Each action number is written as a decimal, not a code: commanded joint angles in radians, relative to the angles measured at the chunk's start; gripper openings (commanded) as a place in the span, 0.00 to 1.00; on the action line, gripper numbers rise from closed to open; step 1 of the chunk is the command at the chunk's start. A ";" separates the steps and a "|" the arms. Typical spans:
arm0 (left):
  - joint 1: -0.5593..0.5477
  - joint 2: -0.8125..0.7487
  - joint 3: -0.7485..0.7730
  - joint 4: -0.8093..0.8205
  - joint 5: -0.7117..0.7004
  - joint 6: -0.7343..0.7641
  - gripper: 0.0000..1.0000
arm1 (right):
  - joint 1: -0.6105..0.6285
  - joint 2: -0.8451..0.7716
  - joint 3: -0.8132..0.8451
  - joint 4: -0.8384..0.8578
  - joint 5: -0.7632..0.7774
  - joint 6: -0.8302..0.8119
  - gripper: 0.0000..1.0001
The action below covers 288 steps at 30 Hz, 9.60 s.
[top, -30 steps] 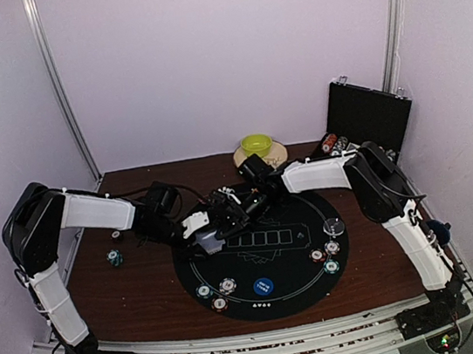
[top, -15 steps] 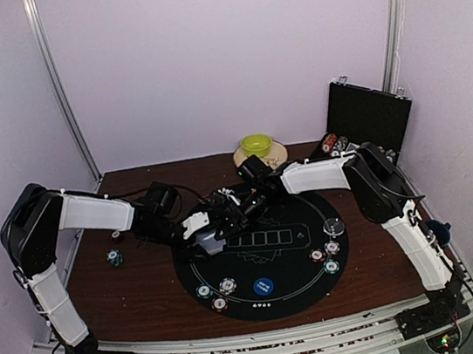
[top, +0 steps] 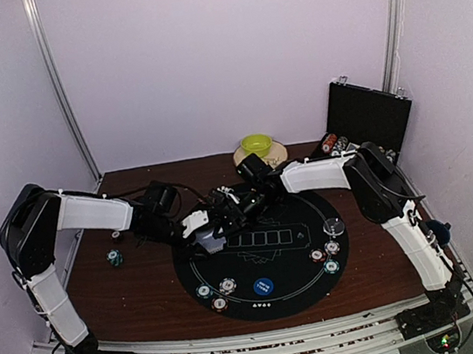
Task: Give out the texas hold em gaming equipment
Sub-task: Pick up the poker card from the face-down deck piles, then distribute the poker card in the small blind area, then pick up the poker card from the face-down deck piles.
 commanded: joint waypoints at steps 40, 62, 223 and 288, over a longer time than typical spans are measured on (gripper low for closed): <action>-0.001 -0.022 -0.006 0.040 0.016 0.007 0.54 | -0.041 -0.141 -0.082 -0.034 -0.086 -0.118 0.00; 0.000 -0.029 -0.008 0.038 0.012 0.014 0.54 | -0.171 -0.230 -0.014 -0.860 0.143 -0.931 0.00; -0.023 -0.124 0.011 0.011 0.019 0.031 0.56 | 0.029 -0.156 -0.024 -0.067 0.135 -0.223 0.99; -0.040 -0.105 -0.077 0.219 0.003 -0.096 0.55 | 0.021 -0.075 -0.013 0.051 0.124 0.031 0.65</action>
